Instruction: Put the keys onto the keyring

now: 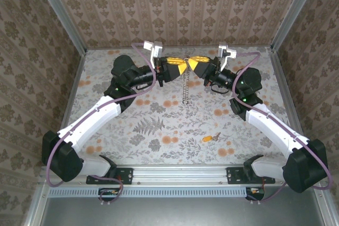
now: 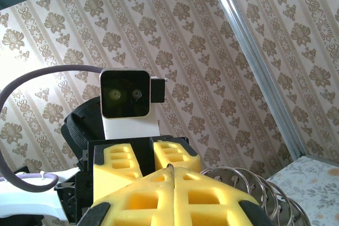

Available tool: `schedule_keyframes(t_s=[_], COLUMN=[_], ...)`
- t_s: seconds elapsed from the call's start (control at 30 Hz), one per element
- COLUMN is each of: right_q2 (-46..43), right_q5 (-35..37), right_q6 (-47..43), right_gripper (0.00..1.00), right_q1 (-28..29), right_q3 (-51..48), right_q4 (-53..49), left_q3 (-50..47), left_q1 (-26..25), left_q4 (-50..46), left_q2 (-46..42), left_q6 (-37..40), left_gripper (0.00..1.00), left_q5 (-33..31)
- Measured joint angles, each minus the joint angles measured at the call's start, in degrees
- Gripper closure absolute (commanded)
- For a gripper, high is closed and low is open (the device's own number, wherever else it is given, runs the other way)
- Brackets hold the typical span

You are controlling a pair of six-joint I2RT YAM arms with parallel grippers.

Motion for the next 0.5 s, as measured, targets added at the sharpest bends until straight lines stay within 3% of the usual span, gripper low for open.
schedule_keyframes(t_s=[0.5], right_q2=[0.0], right_q5=[0.0], right_q6=[0.0], right_gripper=[1.0], right_q1=[0.0], right_q3=[0.0], right_q4=[0.0], left_q3=[0.2], left_q1=[0.0], left_q4=[1.0], left_q2=[0.8], left_q6=[0.0], left_gripper=[0.8], left_q5=[0.0])
